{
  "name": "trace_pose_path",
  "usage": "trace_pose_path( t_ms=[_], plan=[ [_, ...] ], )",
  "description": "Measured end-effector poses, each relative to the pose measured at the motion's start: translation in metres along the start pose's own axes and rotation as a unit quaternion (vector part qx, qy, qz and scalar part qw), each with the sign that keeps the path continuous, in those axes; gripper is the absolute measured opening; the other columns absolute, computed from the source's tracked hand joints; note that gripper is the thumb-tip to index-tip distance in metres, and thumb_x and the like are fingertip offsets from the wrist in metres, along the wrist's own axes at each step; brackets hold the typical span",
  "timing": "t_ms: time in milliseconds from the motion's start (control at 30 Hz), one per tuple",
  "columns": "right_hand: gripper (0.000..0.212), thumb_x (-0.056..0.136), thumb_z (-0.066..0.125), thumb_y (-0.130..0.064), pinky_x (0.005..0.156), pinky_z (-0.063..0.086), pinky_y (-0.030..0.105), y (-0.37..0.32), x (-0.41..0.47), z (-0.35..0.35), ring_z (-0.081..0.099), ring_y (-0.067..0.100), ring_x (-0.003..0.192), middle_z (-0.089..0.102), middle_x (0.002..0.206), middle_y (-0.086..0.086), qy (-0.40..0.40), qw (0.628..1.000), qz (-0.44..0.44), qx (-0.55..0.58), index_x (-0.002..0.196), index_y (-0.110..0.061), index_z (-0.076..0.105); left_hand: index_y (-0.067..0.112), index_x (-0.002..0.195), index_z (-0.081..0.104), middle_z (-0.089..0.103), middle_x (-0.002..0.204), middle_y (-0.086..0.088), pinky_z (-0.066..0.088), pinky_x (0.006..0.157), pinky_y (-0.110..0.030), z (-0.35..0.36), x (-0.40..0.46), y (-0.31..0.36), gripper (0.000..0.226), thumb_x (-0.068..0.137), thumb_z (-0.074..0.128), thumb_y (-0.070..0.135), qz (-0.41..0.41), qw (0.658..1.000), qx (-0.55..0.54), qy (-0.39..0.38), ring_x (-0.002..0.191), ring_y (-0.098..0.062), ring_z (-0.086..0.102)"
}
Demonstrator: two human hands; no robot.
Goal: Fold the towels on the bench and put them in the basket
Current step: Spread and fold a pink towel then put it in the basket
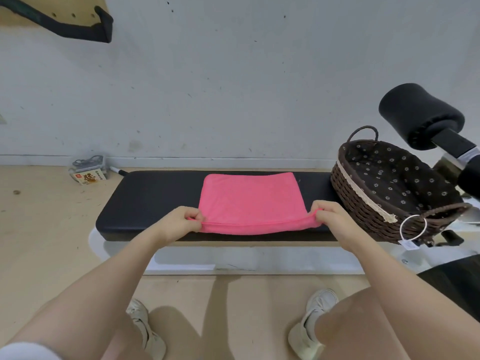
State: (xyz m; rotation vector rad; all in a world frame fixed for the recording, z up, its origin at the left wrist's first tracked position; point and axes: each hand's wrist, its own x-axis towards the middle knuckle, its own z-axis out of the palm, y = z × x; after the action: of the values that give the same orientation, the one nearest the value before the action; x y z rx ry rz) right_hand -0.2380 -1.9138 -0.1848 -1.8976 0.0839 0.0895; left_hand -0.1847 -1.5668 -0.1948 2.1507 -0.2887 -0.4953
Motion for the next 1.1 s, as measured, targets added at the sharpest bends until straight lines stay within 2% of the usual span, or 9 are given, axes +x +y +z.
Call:
trace_pose_path(
  t_ms=[67,200,267,333,433,600,833,967,1100],
  plan=[
    [0.007,0.061,0.039,-0.012,0.053,0.026,0.021,0.000,0.006,0.004,0.038,0.001,0.049,0.043,0.049,-0.014,0.014,1.000,0.003,0.024,0.057,-0.011,0.045,0.020,0.052,0.043,0.042,0.059,0.006,0.028,0.064,-0.030,0.000,0.002,0.006,0.013,0.063,0.048,0.016,0.005,0.998,-0.065,0.000,0.062,-0.012,0.037],
    [0.020,0.084,0.038,-0.005,0.064,0.030,0.029,0.015,0.036,0.009,0.044,0.016,0.071,0.052,0.072,0.003,0.085,0.995,0.052,0.001,0.077,-0.004,0.056,0.017,0.065,0.052,0.049,0.053,0.013,0.036,0.057,-0.020,0.001,0.016,0.009,0.022,0.087,0.053,0.010,-0.011,0.992,-0.128,-0.012,0.053,-0.005,0.044],
    [0.022,0.089,0.037,-0.005,0.069,0.033,0.031,0.020,0.052,0.008,0.047,0.018,0.078,0.055,0.080,0.003,0.124,0.990,0.065,-0.027,0.086,-0.004,0.059,0.009,0.079,0.057,0.057,0.059,0.013,0.041,0.055,-0.015,-0.001,0.027,0.008,0.018,0.095,0.048,0.012,-0.023,0.987,-0.160,0.018,0.055,-0.004,0.051],
    [0.021,0.092,0.040,-0.009,0.074,0.037,0.033,0.020,0.066,0.004,0.050,0.018,0.083,0.058,0.085,0.000,0.154,0.986,0.058,-0.027,0.086,-0.012,0.060,0.006,0.092,0.061,0.063,0.075,0.005,0.045,0.066,-0.021,-0.005,0.039,0.007,0.019,0.096,0.047,0.018,-0.025,0.979,-0.188,0.069,0.069,-0.008,0.057],
    [0.021,0.092,0.045,-0.010,0.079,0.039,0.036,0.019,0.088,0.002,0.052,0.017,0.087,0.059,0.088,-0.001,0.162,0.985,0.056,-0.006,0.080,-0.020,0.059,0.011,0.092,0.062,0.063,0.086,0.000,0.046,0.074,-0.027,-0.010,0.058,0.007,0.017,0.096,0.048,0.021,-0.029,0.967,-0.226,0.114,0.079,-0.012,0.058],
    [0.030,0.092,0.031,-0.011,0.069,0.034,0.031,0.020,0.124,0.005,0.046,0.020,0.085,0.055,0.089,0.005,0.164,0.979,0.095,-0.080,0.090,-0.006,0.060,0.008,0.096,0.065,0.066,0.090,-0.003,0.046,0.070,-0.027,-0.004,0.093,0.002,0.016,0.092,0.056,0.020,-0.066,0.950,-0.246,0.179,0.081,-0.016,0.059],
    [0.030,0.096,0.031,-0.014,0.075,0.035,0.030,0.024,0.156,0.008,0.051,0.028,0.098,0.057,0.111,0.011,0.159,0.947,0.116,-0.253,0.114,-0.005,0.053,0.006,0.098,0.060,0.061,0.094,-0.006,0.042,0.077,-0.035,0.005,0.136,-0.007,0.025,0.095,0.046,0.027,-0.101,0.967,0.011,0.232,0.089,-0.022,0.054],
    [0.032,0.096,0.032,-0.020,0.080,0.042,0.037,0.031,0.160,0.018,0.055,0.037,0.106,0.059,0.118,0.016,0.191,0.916,0.142,-0.323,0.120,-0.010,0.051,0.014,0.098,0.059,0.060,0.085,-0.002,0.044,0.070,-0.033,0.004,0.147,-0.011,0.024,0.096,0.042,0.031,-0.083,0.959,0.112,0.246,0.083,-0.022,0.055],
    [0.032,0.099,0.029,-0.024,0.075,0.042,0.037,0.035,0.162,0.023,0.058,0.035,0.098,0.061,0.111,0.015,0.230,0.896,0.155,-0.346,0.119,-0.011,0.050,0.011,0.092,0.049,0.058,0.077,-0.009,0.042,0.060,-0.035,0.009,0.156,-0.010,0.027,0.098,0.036,0.033,-0.085,0.945,0.184,0.256,0.074,-0.030,0.054]
  ],
)
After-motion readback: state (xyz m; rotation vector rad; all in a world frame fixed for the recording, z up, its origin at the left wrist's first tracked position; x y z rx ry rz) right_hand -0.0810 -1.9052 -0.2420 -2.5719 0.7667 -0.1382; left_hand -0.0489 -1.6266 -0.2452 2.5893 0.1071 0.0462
